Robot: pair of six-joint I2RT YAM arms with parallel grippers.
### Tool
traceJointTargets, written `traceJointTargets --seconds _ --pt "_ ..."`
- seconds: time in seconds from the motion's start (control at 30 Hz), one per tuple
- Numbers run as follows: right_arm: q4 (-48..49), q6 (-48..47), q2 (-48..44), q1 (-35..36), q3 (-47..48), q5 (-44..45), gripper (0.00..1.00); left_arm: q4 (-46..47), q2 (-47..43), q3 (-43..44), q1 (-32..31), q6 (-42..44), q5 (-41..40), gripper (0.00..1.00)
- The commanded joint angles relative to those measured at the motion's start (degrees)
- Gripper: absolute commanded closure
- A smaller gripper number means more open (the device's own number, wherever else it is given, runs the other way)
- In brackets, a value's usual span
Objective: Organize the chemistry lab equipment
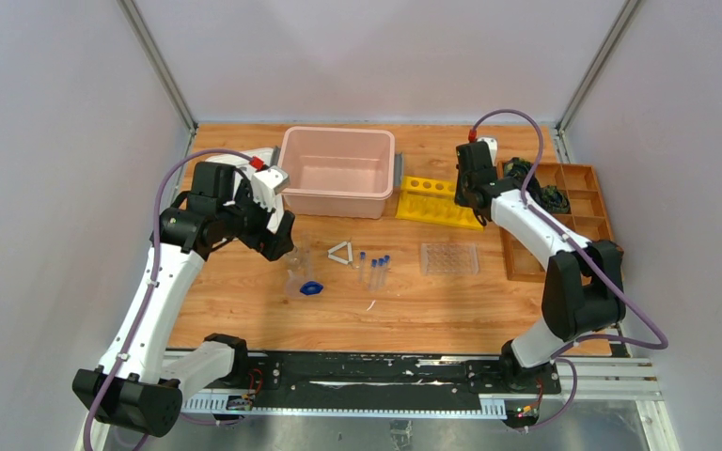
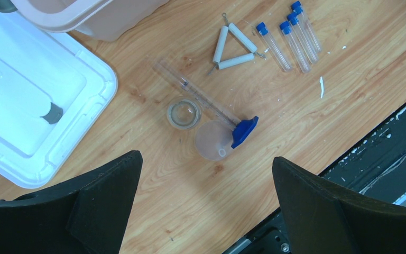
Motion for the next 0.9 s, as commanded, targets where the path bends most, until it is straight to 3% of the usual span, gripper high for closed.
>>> traceJointTargets --seconds 0.0,0.17,0.33,0.47,0.6,0.73,0.87 --pt "0.5 0.7 -0.8 -0.9 -1.4 -0.4 1.0 0.7 -0.3 1.5 -0.2 -0.3 0.2 0.0" --pt "0.5 0.8 -2.1 -0.9 -2.0 -0.7 1.0 0.7 -0.1 1.8 -0.2 -0.6 0.5 0.0" --pt "-1.1 1.0 -1.9 -0.9 -0.9 -1.1 0.75 0.7 0.1 2.3 -0.2 -0.7 0.4 0.0" --pt "-1.6 1.2 -3.4 -0.8 -0.8 -0.5 0.6 0.7 0.2 2.5 -0.2 -0.7 0.4 0.0" --pt "-2.4 1.4 -6.3 -0.6 -0.7 0.1 0.56 0.7 0.2 2.4 -0.1 -0.7 0.4 0.0" --pt "-4.0 2.6 -10.0 0.8 -0.8 -0.6 0.59 0.7 0.2 2.2 -0.2 -0.6 0.4 0.0" --pt "-4.1 6.0 -13.0 7.2 -3.5 -3.3 0.62 0.7 0.2 1.7 -0.2 -0.5 0.5 0.0"
